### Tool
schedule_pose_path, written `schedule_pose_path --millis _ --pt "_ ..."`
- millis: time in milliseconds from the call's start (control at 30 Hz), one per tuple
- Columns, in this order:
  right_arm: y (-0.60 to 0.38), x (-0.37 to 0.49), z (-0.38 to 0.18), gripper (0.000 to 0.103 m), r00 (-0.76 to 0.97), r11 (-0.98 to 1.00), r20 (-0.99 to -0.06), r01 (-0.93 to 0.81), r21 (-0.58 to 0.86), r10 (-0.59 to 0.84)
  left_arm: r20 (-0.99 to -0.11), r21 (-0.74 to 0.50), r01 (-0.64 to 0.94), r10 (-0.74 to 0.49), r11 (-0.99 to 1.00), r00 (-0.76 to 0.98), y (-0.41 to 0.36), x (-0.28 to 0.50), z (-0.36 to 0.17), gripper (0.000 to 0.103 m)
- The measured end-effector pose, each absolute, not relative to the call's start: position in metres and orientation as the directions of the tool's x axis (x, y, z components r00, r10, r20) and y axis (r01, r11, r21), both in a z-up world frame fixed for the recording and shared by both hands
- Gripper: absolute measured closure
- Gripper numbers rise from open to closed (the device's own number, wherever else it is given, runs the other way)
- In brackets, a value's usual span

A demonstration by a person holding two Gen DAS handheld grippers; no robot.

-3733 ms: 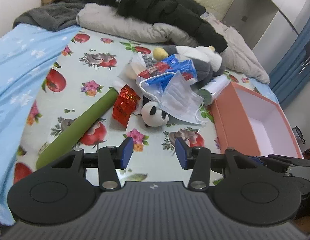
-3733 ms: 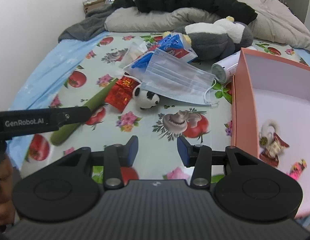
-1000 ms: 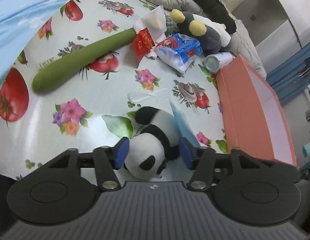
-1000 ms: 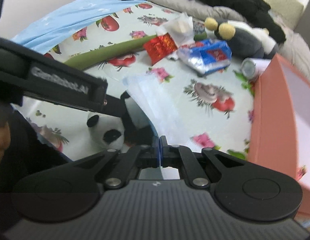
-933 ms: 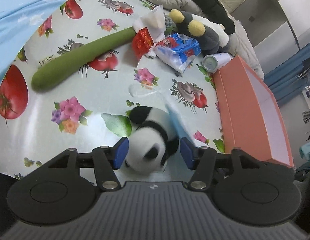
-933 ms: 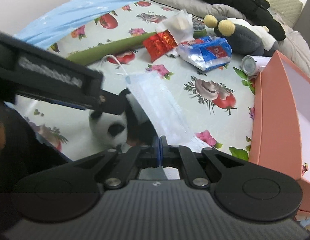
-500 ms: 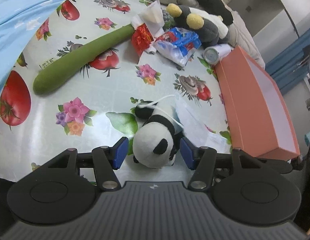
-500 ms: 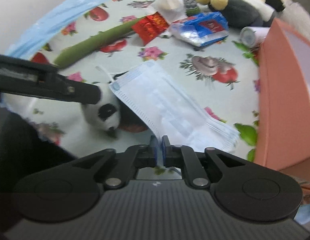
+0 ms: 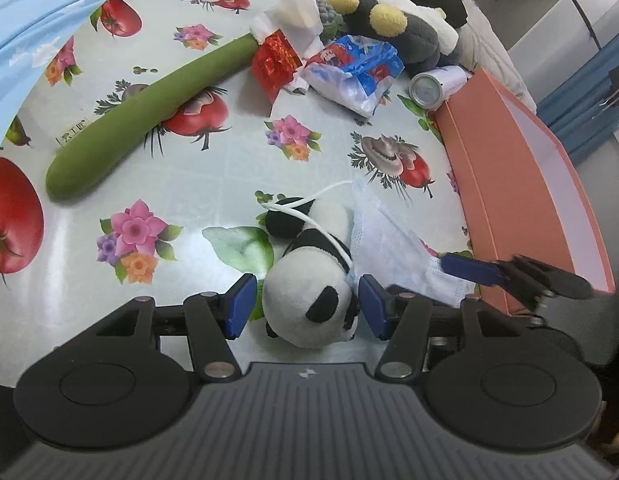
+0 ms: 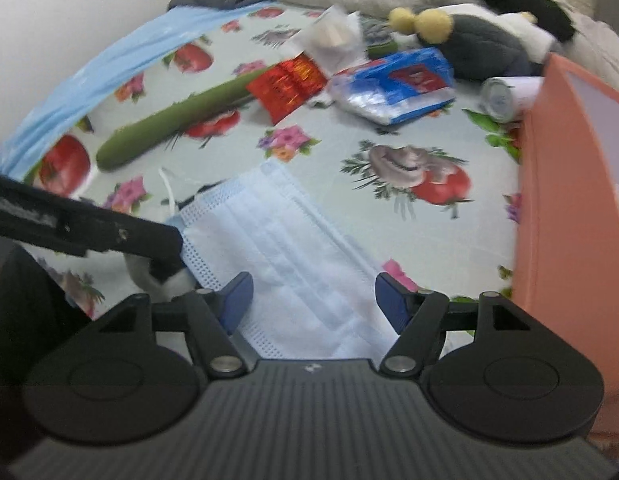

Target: Organize soft objects

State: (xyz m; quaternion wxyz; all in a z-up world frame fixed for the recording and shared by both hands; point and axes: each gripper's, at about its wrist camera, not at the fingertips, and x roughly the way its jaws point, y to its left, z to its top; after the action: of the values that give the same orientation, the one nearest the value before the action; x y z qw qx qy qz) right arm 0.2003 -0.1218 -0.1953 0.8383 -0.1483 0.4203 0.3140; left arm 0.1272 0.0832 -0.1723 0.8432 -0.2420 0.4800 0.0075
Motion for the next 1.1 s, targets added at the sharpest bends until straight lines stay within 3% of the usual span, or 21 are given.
schedule_pose_path --millis 267,367,433,533,967,1100 --pt "-0.111 0.211 -0.221 0.033 0.372 0.713 -0.85 -0.701 0.006 0.372 -0.82 -0.401 -0.27 -0.211 0.875 0.532 0.083 0.13 -0.176 0.042" --pt "-0.111 0.213 -0.221 0.052 0.377 0.726 -0.853 -0.688 0.002 0.36 -0.823 -0.399 -0.264 -0.216 0.878 0.525 0.081 0.132 -0.177 0.042" --pt "-0.114 0.216 -0.219 0.077 0.381 0.742 -0.854 -0.67 0.01 0.356 -0.823 -0.397 -0.259 -0.217 0.881 0.524 0.079 0.133 -0.176 0.042" --pt "-0.119 0.222 -0.217 0.092 0.384 0.762 -0.858 -0.647 0.013 0.341 -0.822 -0.393 -0.252 -0.216 0.884 0.526 0.078 0.134 -0.174 0.042" --pt "-0.145 0.222 -0.195 0.095 0.454 0.863 -0.837 -0.503 0.043 0.306 -0.83 -0.355 -0.215 -0.201 0.91 0.52 0.07 0.139 -0.175 0.042" --pt "-0.152 0.22 -0.19 0.095 0.481 0.889 -0.827 -0.456 0.046 0.29 -0.827 -0.34 -0.213 -0.183 0.916 0.532 0.067 0.14 -0.173 0.048"
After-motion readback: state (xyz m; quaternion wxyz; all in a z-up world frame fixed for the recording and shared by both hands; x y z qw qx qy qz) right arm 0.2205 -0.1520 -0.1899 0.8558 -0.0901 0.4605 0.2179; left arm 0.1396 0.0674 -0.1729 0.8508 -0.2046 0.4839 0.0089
